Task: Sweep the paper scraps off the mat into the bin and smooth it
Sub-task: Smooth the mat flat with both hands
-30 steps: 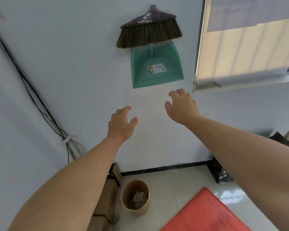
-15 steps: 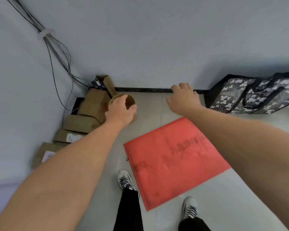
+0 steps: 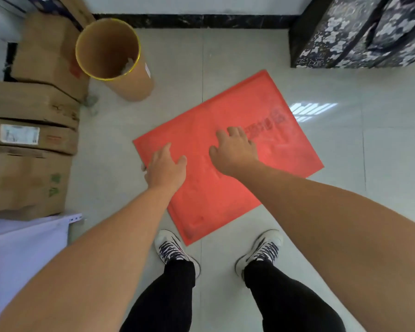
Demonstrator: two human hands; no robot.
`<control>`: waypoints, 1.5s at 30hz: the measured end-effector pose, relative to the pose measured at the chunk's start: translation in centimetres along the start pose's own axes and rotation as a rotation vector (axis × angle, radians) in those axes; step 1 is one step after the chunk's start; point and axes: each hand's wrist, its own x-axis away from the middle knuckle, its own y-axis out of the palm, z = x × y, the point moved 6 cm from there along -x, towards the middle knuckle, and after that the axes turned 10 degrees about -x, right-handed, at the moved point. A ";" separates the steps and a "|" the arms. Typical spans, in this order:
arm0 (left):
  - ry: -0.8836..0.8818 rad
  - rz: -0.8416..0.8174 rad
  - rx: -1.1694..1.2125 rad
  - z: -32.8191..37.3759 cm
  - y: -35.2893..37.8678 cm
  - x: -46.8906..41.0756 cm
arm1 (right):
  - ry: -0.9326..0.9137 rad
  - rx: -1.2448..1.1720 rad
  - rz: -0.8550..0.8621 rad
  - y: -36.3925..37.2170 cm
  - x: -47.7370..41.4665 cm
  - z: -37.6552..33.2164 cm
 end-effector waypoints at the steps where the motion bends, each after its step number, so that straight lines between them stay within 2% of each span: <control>1: -0.030 -0.026 0.007 -1.1 2.6 -1.0 | 0.002 -0.004 -0.015 2.3 -1.0 1.2; 8: -0.206 -0.154 0.043 -9.4 20.7 -10.2 | 0.067 0.019 -0.102 16.6 -10.8 12.2; 14: -0.197 -0.150 -0.010 -11.7 30.2 -17.1 | 0.097 0.023 -0.133 24.4 -17.1 17.7; 21: -0.221 -0.165 -0.074 -12.5 34.0 -19.8 | 0.079 -0.018 -0.123 28.7 -22.1 18.0; 27: -0.163 -0.237 -0.157 -13.0 35.3 -19.4 | 0.108 0.077 -0.280 34.0 -21.4 19.3; 38: -0.060 -0.282 -0.238 -9.4 36.7 -18.7 | 0.338 0.141 -0.337 33.9 -17.7 24.6; 45: 0.085 -0.314 -0.348 -5.0 38.8 -17.3 | 0.441 0.108 -0.287 33.4 -13.6 30.3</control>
